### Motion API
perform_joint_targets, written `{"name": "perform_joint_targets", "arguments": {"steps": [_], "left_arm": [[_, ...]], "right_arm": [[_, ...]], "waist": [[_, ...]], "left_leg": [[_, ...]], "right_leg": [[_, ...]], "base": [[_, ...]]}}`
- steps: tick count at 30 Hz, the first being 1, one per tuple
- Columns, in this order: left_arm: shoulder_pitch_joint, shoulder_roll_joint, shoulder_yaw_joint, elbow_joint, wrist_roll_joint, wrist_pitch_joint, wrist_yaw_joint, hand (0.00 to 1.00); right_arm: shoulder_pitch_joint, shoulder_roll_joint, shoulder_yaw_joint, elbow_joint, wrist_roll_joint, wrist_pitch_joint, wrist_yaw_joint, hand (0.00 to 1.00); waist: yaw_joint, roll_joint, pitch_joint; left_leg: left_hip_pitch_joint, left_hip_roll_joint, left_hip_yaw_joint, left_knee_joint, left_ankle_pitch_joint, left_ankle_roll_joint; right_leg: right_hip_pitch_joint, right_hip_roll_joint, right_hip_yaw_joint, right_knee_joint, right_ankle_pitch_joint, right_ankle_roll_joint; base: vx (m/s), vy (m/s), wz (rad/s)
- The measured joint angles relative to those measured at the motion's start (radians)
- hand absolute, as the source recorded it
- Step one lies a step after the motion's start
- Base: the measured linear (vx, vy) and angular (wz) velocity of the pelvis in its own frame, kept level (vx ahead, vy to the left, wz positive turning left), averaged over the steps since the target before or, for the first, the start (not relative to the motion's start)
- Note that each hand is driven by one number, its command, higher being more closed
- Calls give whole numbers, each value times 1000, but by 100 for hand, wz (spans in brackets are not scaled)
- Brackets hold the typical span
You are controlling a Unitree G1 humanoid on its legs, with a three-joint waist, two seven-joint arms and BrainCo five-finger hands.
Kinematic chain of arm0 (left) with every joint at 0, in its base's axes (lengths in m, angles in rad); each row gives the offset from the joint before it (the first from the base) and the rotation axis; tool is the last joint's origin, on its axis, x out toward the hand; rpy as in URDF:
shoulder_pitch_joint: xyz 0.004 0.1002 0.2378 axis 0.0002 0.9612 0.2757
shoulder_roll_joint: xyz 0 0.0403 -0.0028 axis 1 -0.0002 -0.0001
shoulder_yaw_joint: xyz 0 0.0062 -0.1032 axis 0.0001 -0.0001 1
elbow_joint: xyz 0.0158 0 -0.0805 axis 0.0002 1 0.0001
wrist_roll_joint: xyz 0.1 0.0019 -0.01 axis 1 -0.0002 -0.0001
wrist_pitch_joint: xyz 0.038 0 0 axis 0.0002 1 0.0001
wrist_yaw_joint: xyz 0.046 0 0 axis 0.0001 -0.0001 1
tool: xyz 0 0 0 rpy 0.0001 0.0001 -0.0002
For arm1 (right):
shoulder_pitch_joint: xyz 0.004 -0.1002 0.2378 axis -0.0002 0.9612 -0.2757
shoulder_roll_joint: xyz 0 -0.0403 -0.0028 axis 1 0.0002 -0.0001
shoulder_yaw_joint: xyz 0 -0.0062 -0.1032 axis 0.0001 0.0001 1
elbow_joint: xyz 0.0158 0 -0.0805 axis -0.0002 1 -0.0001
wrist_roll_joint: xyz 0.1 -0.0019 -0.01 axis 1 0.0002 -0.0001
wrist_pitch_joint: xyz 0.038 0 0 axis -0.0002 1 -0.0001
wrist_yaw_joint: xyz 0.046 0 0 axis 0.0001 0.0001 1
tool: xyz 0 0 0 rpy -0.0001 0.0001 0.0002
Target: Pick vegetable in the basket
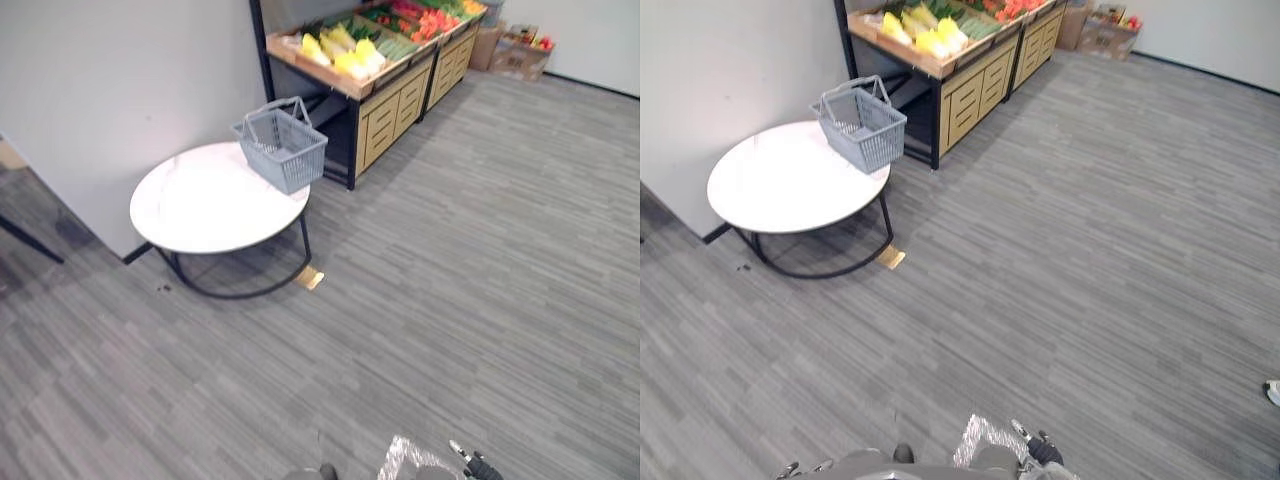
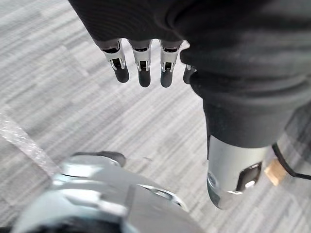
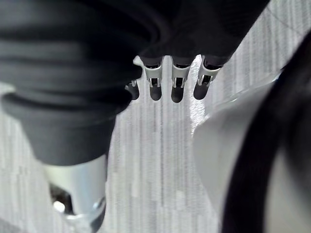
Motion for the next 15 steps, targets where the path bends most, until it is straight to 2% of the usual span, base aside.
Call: {"name": "perform_joint_targets", "arguments": {"steps": [1, 2, 3, 4, 5, 6, 7, 8, 9, 11, 12, 13, 14, 15], "left_arm": [[-16, -4, 1, -3, 0, -1, 0, 0], [-27, -13, 15, -9, -1, -2, 1, 0], [-36, -17, 24, -11, -4, -2, 0, 0], [-45, -27, 42, -11, -6, -2, 1, 0], [-56, -42, 63, -12, -10, -2, 2, 0], [-58, -47, 69, -14, -10, -2, 3, 0], [-63, -54, 86, -15, -10, -2, 4, 0], [-71, -61, 103, -13, -10, -2, 6, 0], [-72, -79, 132, -13, -9, -3, 6, 0], [-82, -99, 161, -12, -8, -4, 4, 0], [-83, -138, 179, -17, -6, -4, -1, 0], [-84, -149, 182, -20, -5, -7, -2, 0], [-86, -153, 182, -22, -2, -7, -8, 0], [-87, -150, 180, -25, -1, -7, -12, 0]], "right_arm": [[0, -4, -8, -11, 3, -3, 0, 0], [0, -10, -13, -17, 2, -2, 0, 0], [1, -11, -16, -20, 2, -2, 0, 0], [3, -12, -26, -36, 2, -3, 0, 0], [7, -13, -34, -52, 1, -4, -1, 0], [7, -14, -38, -59, 1, -4, -2, 0], [9, -15, -44, -60, -4, -3, -3, 0], [12, -17, -43, -60, -19, 0, -5, 0], [30, -17, -37, -59, -32, 7, -6, 0], [47, -27, -34, -57, -42, 10, -4, 0], [50, -50, -33, -56, -80, 14, -2, 0], [47, -60, -28, -55, -88, 16, -1, 0], [41, -72, -14, -55, -103, 17, -1, 0], [37, -78, 9, -54, -107, 17, -2, 0]], "waist": [[-3, 8, 7], [-4, 13, 10], [-4, 14, 10], [-9, 22, 13], [-10, 31, 16], [-10, 36, 16], [-12, 40, 21], [-27, 41, 22], [-29, 45, 26], [-30, 57, 26], [-26, 90, 13], [-22, 105, 9], [-23, 123, 12], [-25, 117, 25]], "left_leg": [[55, 9, -5, -19, -31, 2], [90, 18, -9, -20, -56, -7], [106, 24, -11, -19, -66, -18], [133, 39, -24, -19, -94, -32], [155, 59, -34, -22, -119, -51], [165, 70, -37, -22, -133, -63], [190, 88, -51, -23, -161, -89], [219, 107, -76, -35, -185, -102], [261, 126, -108, -34, -197, -95], [261, 155, -143, 36, -188, -102], [204, 198, -172, 202, -145, -109], [162, 218, -175, 298, -107, -114], [89, 241, -194, 454, -17, -127], [0, 266, -213, 648, 191, -192]], "right_leg": [[-41, -3, -76, -63, -62, -12], [-73, -5, -142, -175, -86, -21], [-88, -6, -170, -244, -86, -22], [-113, -4, -218, -399, -79, -15], [-135, 8, -238, -588, -46, -3], [-144, 19, -236, -684, -17, -1], [-155, 41, -201, -870, 59, 16], [-156, 53, -140, -964, 90, 36], [-154, 59, -107, -925, 146, 33], [-154, 64, -104, -838, 182, 24], [-146, 93, -119, -767, 148, -15], [-129, 101, -131, -763, 129, -23], [-93, 119, -151, -764, 104, -33], [-22, 134, -165, -795, 79, -45]], "base": [[460, -13, 16], [375, -46, 16], [399, -86, 21], [460, -126, 28], [487, -146, 30], [552, -181, 27], [618, -222, 44], [795, -304, 75], [717, -287, 79], [642, -296, 51], [688, -367, 23], [694, -371, 17], [719, -318, 9], [859, -320, 14]]}}
